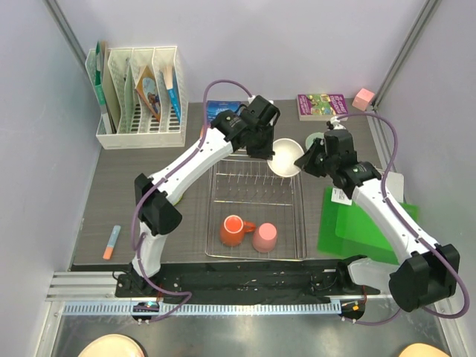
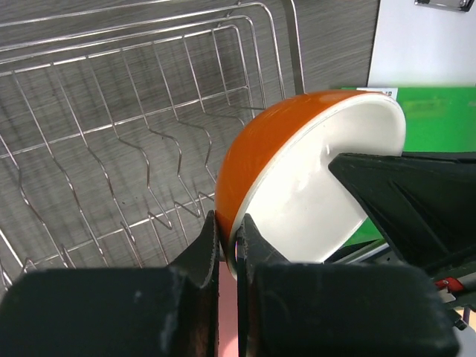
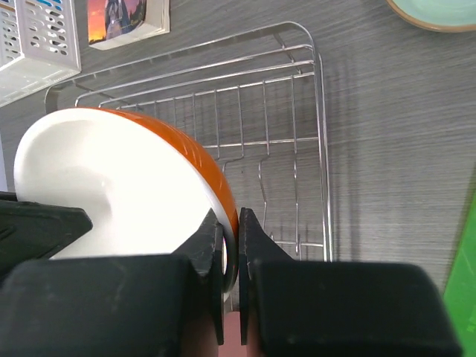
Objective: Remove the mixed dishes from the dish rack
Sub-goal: Pick up the bowl from the dish rack, then place the bowl at the center of the board.
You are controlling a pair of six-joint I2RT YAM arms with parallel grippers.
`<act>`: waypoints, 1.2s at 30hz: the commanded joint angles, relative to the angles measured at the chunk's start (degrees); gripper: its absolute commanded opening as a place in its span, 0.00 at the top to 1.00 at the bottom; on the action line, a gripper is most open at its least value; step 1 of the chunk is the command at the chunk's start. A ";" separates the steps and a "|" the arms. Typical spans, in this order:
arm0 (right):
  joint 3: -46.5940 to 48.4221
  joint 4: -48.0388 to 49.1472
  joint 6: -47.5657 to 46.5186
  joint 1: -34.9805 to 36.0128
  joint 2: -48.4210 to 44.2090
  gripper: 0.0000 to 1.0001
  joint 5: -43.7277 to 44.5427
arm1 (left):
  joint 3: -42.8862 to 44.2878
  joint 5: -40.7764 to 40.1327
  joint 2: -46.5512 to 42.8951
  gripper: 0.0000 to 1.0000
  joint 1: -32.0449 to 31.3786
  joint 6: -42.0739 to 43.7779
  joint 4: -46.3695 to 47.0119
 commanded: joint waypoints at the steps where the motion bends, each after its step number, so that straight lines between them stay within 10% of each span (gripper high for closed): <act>1: 0.34 2.75 0.46 -0.49 -1.85 0.99 2.78 | 0.11 0.84 -3.41 1.00 0.12 0.66 1.97; 3: 0.78 2.93 0.46 -0.41 -3.07 0.99 6.00 | 0.03 -0.38 -4.54 0.95 0.12 2.33 2.59; 10: 6.48 0.65 0.73 -0.67 -5.46 0.99 14.46 | 0.20 -10.23 -10.08 0.00 3.63 3.83 6.46; 26: 14.40 4.06 10.39 -18.33 11.59 0.99 14.57 | -41.87 -21.31 -36.18 0.00 12.50 -6.81 25.53; 36: 23.98 2.66 9.16 -19.21 25.47 0.99 12.37 | -48.66 -18.23 -39.36 0.00 13.04 -7.60 23.95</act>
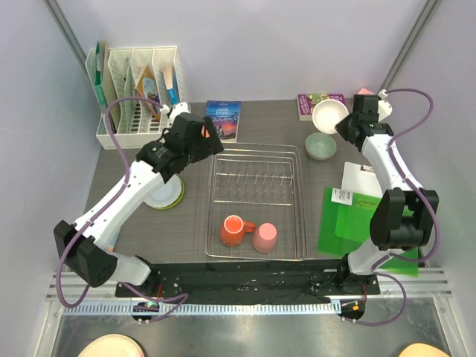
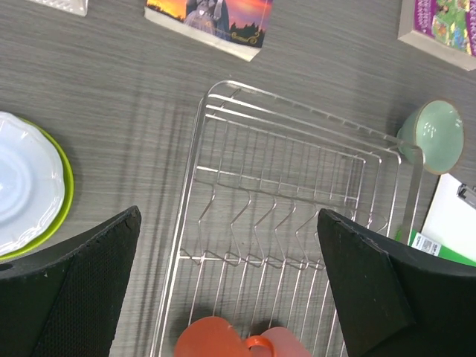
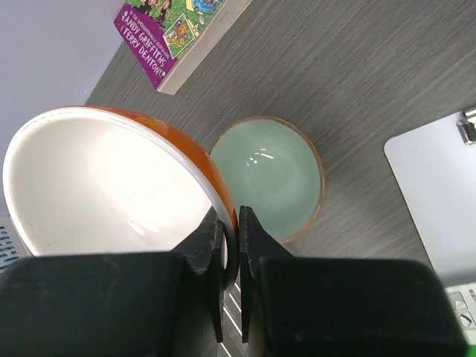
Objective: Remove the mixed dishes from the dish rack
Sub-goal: Place the bowl at the center of the board.
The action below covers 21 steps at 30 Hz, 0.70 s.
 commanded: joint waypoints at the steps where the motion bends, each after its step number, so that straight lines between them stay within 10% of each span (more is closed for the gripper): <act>1: 3.85 2.38 0.59 -0.44 3.60 0.99 -1.10 | -2.79 0.48 -2.00 0.00 0.25 -1.28 2.24; 21: -0.80 4.75 -0.02 -0.53 12.39 0.99 -4.17 | -4.11 3.02 1.25 0.00 0.25 -1.63 0.93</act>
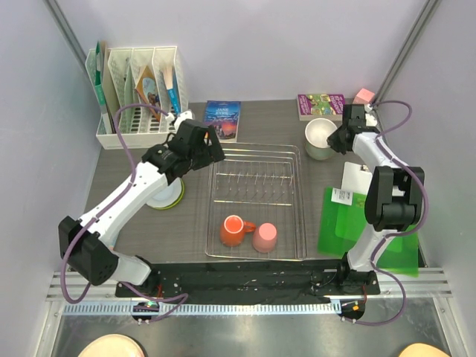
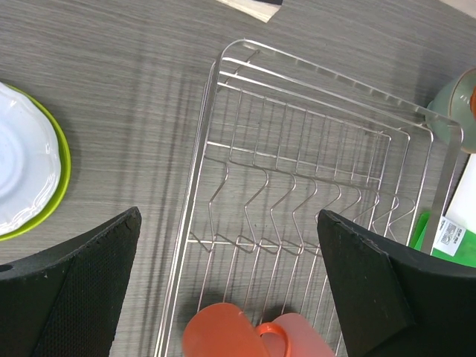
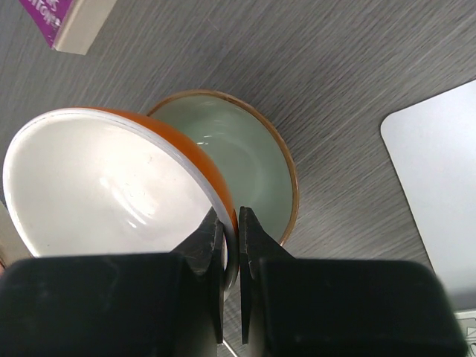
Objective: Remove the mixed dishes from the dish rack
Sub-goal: Place the bowl at the center of the board.
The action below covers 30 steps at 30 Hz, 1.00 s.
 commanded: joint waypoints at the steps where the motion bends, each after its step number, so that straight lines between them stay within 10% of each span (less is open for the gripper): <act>1: -0.54 3.27 0.20 -0.27 1.12 0.99 -1.59 | 0.76 0.80 1.22 0.00 0.25 -0.63 0.75; 14: -0.02 3.27 -0.68 -0.18 -0.72 0.61 -1.60 | 2.08 1.50 3.34 0.00 0.25 -0.28 -0.39; 30: 0.07 -2.27 -3.14 -0.18 -7.31 0.45 2.79 | 2.44 2.64 3.60 0.00 0.25 -0.19 -0.74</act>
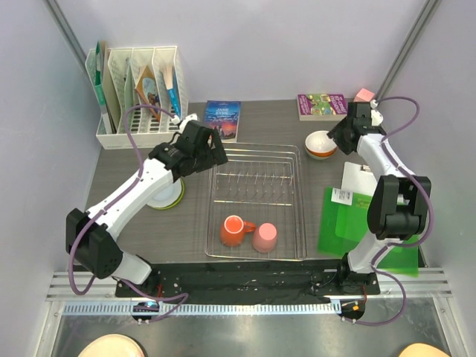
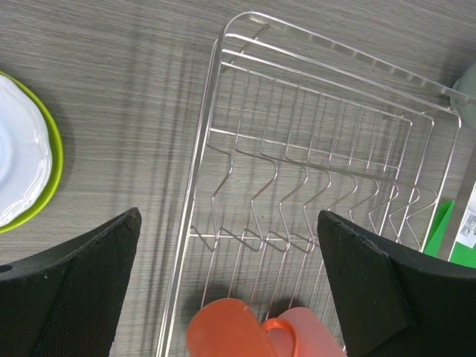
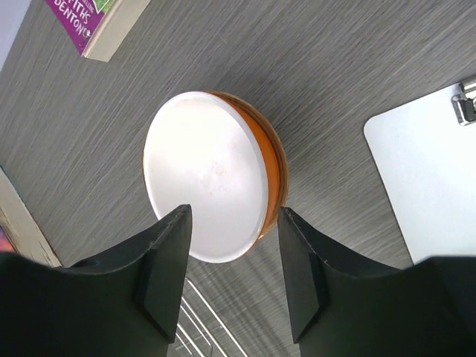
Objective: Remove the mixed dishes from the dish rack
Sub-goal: Place the bowl at the center of the board, then move the dish rack to the center of the board.
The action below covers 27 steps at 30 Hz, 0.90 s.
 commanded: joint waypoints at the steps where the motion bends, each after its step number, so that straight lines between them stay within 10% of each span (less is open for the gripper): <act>1: 0.20 -1.18 -1.07 0.04 -5.53 0.44 2.40 | 2.35 0.72 0.26 0.00 0.32 -0.12 -0.13; 27: -32.93 3.91 -8.71 25.00 -47.55 0.40 -5.05 | -10.56 1.15 -12.11 0.00 0.14 8.66 3.28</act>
